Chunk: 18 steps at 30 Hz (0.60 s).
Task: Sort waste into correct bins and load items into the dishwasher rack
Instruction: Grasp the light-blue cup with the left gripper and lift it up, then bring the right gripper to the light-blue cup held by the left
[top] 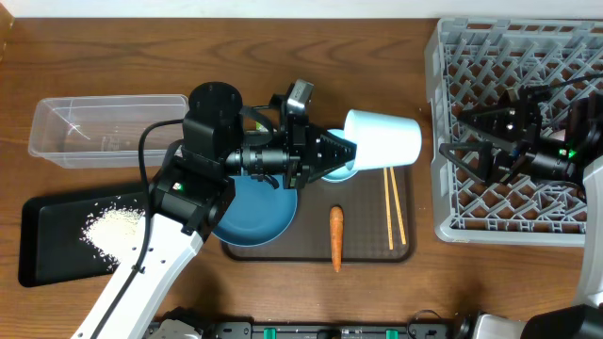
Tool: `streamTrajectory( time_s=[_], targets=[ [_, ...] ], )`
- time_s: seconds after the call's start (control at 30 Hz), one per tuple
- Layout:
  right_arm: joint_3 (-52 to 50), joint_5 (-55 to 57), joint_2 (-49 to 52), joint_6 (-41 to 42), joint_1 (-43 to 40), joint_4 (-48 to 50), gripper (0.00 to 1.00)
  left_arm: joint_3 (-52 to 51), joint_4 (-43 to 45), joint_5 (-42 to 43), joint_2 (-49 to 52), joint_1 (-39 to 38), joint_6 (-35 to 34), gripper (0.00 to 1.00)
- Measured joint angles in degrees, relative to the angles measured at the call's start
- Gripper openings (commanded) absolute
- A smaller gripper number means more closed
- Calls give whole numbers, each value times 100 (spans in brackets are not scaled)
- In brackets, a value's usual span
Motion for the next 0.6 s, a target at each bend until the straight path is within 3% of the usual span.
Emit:
streamTrajectory(
  time_s=[0.33,0.6],
  targets=[
    [52,-46,-238,389,378,-398,99,0,7,-146,17,0,-17,6],
    [817,-70,-553,780,396,-389,99,0,9,-170,22,0,-17,6]
  ],
)
